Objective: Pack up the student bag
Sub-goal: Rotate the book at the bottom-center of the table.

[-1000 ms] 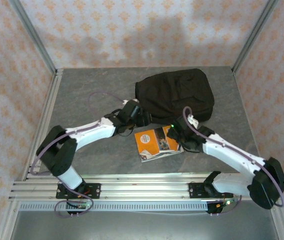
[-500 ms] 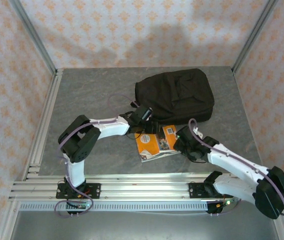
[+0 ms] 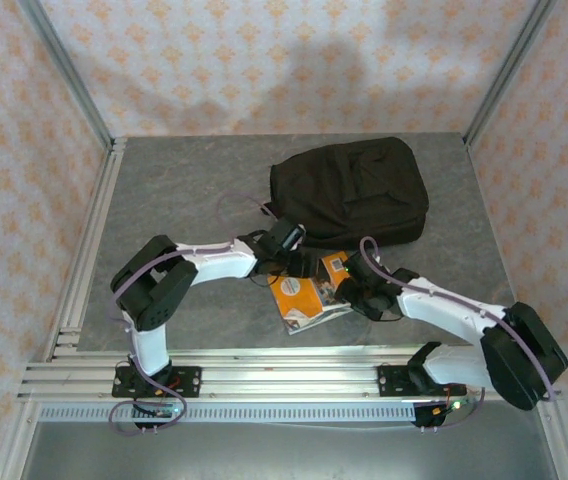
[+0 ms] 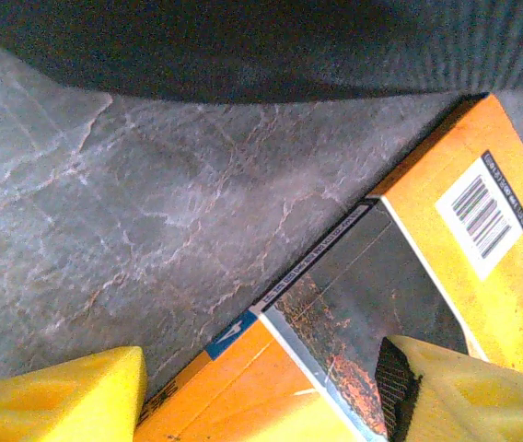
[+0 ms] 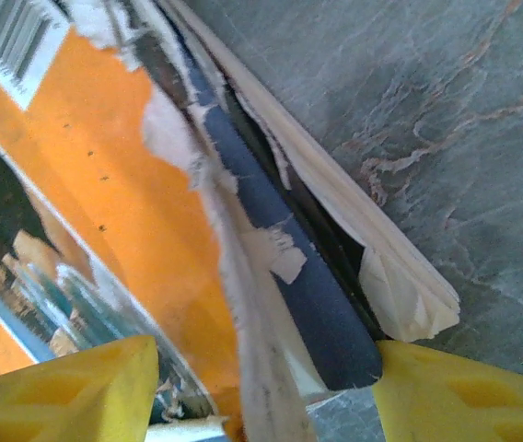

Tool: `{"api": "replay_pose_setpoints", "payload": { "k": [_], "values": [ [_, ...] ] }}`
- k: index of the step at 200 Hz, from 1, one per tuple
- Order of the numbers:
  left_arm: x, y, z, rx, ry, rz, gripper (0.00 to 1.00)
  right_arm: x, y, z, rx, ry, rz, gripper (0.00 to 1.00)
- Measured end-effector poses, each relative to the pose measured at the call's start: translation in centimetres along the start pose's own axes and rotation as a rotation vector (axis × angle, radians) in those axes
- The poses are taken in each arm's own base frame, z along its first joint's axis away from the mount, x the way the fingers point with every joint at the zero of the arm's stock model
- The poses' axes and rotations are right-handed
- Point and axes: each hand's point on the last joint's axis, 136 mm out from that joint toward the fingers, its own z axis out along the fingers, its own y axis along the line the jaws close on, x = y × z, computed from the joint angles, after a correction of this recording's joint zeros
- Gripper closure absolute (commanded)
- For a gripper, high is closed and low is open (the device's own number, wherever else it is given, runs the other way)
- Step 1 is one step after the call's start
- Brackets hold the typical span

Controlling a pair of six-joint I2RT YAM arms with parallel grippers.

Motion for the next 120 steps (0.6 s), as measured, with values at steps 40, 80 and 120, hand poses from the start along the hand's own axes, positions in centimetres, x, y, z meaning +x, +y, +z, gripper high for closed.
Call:
{"api": "replay_pose_setpoints", "payload": {
  "k": [40,80,120],
  "values": [
    [0.4,0.5,-0.3,-0.008,-0.004,-0.004,0.32,-0.7,0.7,0.9,-0.011,-0.011,0.033,0.38],
    [1.0,2.0,-1.4,-0.049,-0.01,-0.018,0.32,-2.0,2.6,1.7,-0.044,-0.03,0.07,0.38],
    [3.4,4.9,-3.7,-0.161,0.032,-0.024,0.32,-4.2,7.0,3.1,-0.128,-0.049,0.084,0.39]
  ]
}}
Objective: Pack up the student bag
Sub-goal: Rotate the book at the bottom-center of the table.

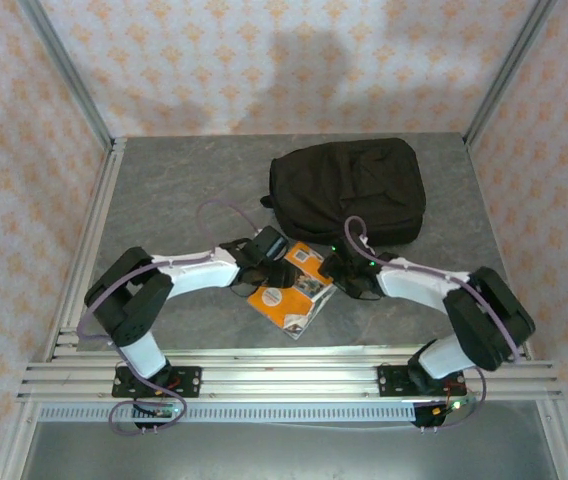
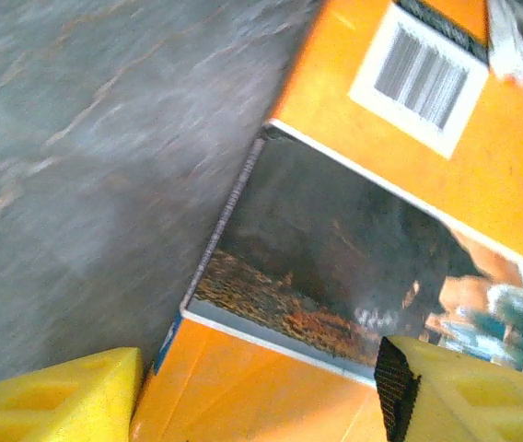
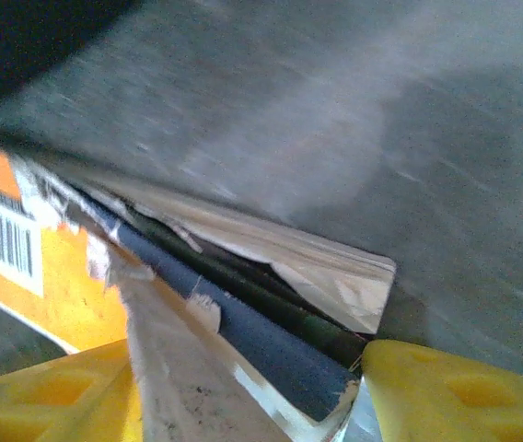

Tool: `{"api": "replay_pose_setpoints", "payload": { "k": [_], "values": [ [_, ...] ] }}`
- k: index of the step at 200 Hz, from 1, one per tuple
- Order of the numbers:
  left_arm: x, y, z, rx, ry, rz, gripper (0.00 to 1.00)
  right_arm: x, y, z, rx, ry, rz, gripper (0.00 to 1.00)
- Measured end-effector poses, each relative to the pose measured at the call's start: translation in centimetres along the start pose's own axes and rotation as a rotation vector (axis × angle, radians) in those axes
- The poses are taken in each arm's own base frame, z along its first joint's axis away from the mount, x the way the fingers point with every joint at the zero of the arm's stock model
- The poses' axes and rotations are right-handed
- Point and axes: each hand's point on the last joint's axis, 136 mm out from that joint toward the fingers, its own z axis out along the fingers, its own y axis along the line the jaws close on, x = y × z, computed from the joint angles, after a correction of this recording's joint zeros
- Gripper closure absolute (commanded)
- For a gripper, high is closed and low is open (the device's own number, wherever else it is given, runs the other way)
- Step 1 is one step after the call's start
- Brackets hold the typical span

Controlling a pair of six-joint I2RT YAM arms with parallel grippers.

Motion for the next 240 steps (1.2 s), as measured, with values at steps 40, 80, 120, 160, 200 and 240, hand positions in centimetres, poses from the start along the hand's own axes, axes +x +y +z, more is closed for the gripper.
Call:
{"api": "replay_pose_setpoints", "payload": {
  "k": [40,80,120,160,200,240],
  "values": [
    [0.0,-0.7,-2.1,0.049,-0.039,0.0,0.32,0.1,0.1,0.7,0.109,0.072,-0.028,0.37],
    [1.6,-0.2,-2.4,0.116,-0.022,-0.074,0.32,0.2,0.7,0.3,0.133,0.113,-0.127,0.31],
    [0.2,0.9,-3.5,0.112,-0.074,-0.117,0.3,0.5,1.5,0.0,0.061,0.116,-0.202,0.3],
    [-1.7,2.8,-3.8,0.084,-0.121,-0.172,0.31,1.7,1.2,-1.4,-0.064,0.101,-0.169,0.3],
    [-1.4,2.4,-1.6,0.096,-0.065,-0.175,0.32,2.6,1.4,-1.3,-0.14,0.126,-0.134,0.35],
    [-1.1,2.0,-1.3,0.119,-0.043,-0.175,0.32,2.7,3.3,-0.8,-0.186,0.155,-0.14,0.39]
  ]
}}
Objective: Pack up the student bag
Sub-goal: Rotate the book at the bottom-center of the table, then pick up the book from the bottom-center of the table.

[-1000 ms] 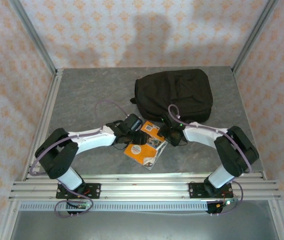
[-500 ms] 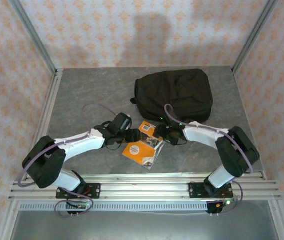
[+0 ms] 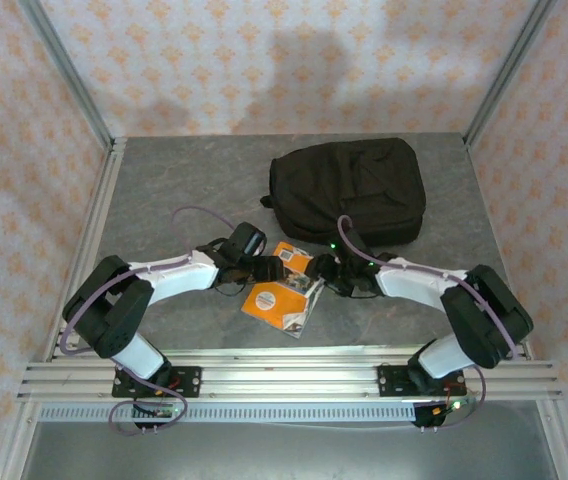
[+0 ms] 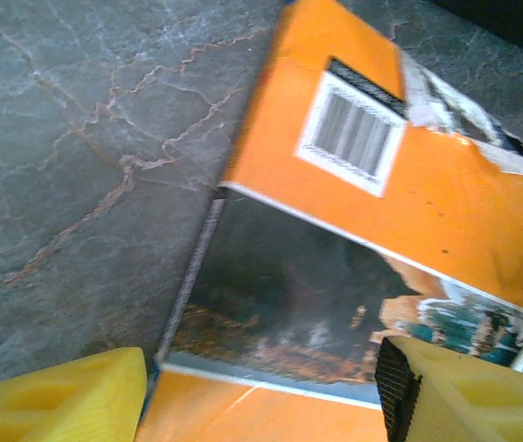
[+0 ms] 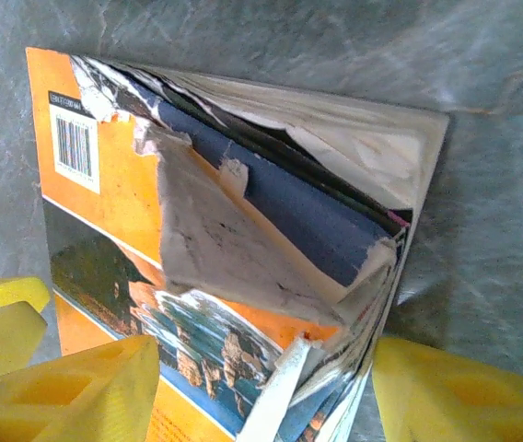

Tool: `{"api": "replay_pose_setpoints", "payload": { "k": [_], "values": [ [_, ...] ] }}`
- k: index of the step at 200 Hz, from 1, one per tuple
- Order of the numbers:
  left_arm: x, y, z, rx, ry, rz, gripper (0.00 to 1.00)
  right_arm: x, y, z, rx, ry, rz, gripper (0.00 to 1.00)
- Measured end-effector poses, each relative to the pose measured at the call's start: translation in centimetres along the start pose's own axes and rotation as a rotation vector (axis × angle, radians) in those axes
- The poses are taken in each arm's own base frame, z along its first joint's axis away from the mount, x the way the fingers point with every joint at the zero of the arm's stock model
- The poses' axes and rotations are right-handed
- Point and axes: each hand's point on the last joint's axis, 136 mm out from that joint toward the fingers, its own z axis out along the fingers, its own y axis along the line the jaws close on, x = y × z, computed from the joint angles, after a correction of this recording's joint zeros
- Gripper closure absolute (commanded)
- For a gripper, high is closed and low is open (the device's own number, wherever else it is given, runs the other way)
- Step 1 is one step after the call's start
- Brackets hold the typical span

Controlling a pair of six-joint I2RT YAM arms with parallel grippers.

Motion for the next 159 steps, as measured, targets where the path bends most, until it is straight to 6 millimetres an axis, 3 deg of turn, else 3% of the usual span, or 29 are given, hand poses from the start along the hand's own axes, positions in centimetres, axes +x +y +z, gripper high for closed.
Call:
{"api": "replay_pose_setpoints", "payload": {
  "k": [66,117,159],
  "values": [
    [0.2,-0.2,-1.3,0.031,-0.018,-0.007,0.32,-2.1,4.4,1.0,-0.052,0.017,-0.077,0.38],
    [0.9,0.8,-2.6,0.025,-0.031,-0.013,0.31,-1.3,2.7,0.2,0.018,0.034,-0.113,0.38],
    [-0.8,1.7,-3.7,0.012,-0.087,-0.043,0.32,0.1,1.1,-1.0,-0.001,0.03,-0.071,0.45]
  ]
}}
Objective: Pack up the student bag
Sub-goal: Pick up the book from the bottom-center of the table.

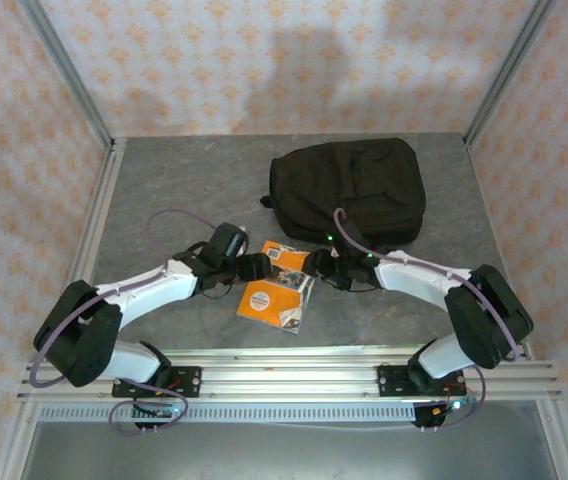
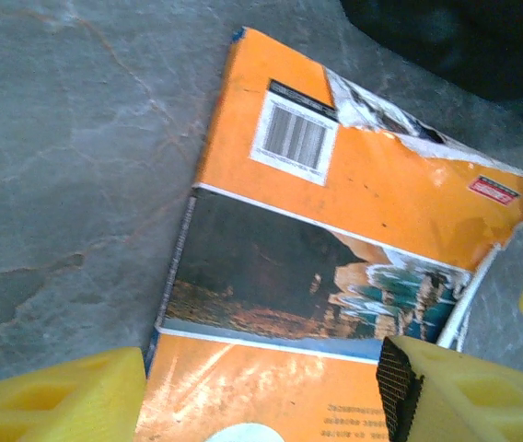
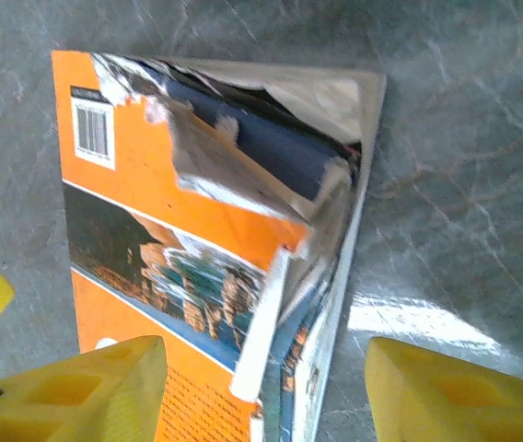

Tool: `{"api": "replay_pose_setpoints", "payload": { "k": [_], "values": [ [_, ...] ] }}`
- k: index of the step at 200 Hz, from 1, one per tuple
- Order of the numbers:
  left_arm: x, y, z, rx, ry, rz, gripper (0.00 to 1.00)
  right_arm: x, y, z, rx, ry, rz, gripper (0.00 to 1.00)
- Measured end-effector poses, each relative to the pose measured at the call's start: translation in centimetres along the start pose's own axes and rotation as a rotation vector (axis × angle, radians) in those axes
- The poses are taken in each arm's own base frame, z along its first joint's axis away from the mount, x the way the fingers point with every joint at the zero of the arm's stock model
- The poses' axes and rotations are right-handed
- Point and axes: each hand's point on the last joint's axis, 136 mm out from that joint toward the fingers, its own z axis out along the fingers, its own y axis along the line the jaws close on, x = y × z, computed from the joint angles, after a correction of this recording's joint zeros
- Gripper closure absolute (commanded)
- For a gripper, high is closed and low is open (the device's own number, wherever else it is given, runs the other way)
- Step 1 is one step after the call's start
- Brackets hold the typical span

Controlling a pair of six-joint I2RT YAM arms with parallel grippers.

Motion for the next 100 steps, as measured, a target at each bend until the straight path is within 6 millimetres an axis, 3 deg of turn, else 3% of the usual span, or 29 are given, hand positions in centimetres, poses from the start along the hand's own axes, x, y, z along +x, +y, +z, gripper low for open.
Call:
{"api": "replay_pose_setpoints", "payload": {
  "k": [28,100],
  "values": [
    [0.1,0.4,0.7,-0.01,0.01,-0.007,0.33,1.3,-1.0,0.9,-0.012,0.034,0.055,0.5],
    [1.1,0.8,2.2,0.003,0.041,-0.013,0.33,1.7,0.0,2.6,-0.059,0.06,0.086,0.52]
  ]
}}
